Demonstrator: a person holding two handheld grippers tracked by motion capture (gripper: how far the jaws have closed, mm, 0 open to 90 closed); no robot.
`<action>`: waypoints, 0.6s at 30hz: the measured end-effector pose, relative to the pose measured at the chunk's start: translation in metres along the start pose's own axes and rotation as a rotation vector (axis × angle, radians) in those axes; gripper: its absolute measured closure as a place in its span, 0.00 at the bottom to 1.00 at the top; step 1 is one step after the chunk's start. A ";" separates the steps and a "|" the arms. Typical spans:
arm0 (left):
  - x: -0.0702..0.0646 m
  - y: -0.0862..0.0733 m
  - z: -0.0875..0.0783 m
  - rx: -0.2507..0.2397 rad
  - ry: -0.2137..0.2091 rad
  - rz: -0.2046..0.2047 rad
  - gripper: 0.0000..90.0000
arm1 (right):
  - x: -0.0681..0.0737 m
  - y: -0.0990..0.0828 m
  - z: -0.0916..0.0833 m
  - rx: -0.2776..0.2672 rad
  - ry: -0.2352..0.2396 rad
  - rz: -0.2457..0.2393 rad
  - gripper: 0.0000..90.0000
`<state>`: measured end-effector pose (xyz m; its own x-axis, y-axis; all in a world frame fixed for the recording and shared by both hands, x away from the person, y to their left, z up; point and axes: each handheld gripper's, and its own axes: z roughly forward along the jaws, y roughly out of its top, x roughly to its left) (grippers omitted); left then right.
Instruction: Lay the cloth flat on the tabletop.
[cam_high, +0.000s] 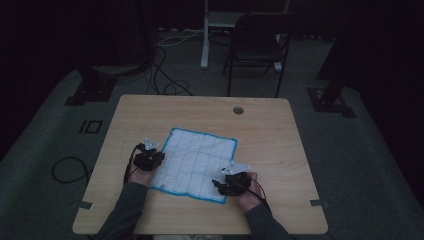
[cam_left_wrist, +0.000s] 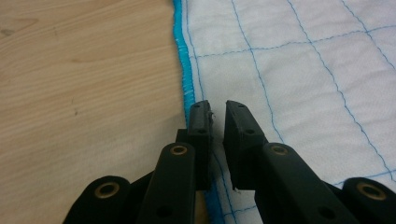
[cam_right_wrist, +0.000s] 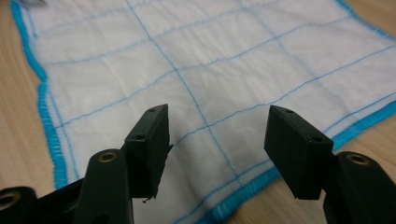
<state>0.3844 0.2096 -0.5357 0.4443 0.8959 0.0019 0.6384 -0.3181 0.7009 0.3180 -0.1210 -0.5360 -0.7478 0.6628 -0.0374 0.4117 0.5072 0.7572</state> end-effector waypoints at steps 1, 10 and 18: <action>0.000 -0.002 -0.001 -0.001 0.002 -0.002 0.91 | 0.000 0.000 0.003 0.013 0.000 -0.004 0.44; -0.008 -0.017 -0.014 -0.022 -0.015 -0.009 0.90 | -0.018 -0.007 0.005 0.052 -0.026 0.027 0.36; -0.013 -0.028 -0.018 -0.067 -0.044 -0.029 0.88 | -0.030 -0.015 0.002 0.030 -0.024 0.079 0.35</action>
<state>0.3493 0.2127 -0.5427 0.4547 0.8892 -0.0496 0.6086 -0.2696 0.7463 0.3353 -0.1470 -0.5474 -0.6997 0.7144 0.0063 0.4848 0.4684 0.7387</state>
